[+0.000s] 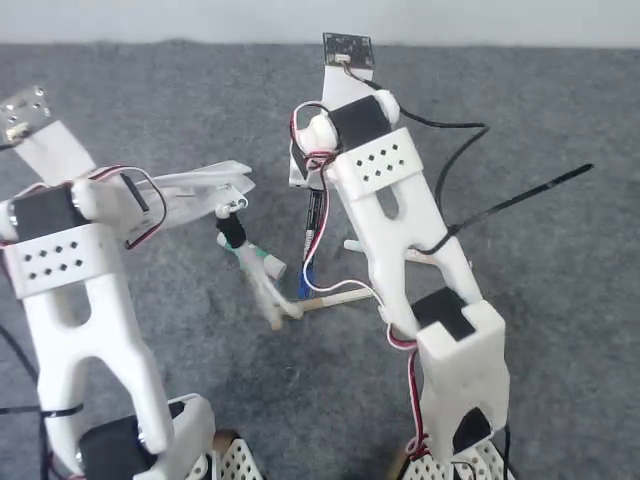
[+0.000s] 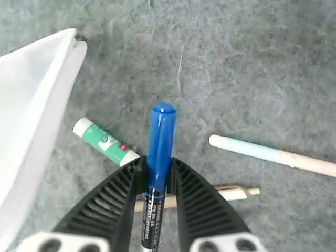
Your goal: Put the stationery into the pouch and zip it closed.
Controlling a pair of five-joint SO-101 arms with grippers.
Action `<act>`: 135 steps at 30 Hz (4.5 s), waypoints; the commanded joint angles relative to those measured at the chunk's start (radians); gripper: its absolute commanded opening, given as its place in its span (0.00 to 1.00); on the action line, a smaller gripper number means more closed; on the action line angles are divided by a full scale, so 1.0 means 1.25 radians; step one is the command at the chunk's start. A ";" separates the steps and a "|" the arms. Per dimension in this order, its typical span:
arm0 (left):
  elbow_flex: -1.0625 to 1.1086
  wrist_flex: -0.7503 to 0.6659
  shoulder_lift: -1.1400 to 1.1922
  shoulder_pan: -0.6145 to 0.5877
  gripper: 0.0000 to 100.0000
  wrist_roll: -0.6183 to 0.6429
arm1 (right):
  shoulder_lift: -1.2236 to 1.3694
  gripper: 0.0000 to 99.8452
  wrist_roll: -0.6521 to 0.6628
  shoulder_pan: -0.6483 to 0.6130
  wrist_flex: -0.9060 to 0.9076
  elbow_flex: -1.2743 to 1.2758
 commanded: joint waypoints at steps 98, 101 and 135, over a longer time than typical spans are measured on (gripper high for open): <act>-0.004 -0.018 -0.005 0.000 0.01 0.005 | -0.624 0.01 0.426 -0.239 -2.249 1.451; -0.004 -0.018 -0.005 0.000 0.01 0.005 | -0.630 0.01 0.447 -0.256 -2.244 1.467; 0.031 -0.063 -0.005 0.000 0.01 0.004 | -0.639 0.16 0.554 -0.279 -2.225 1.554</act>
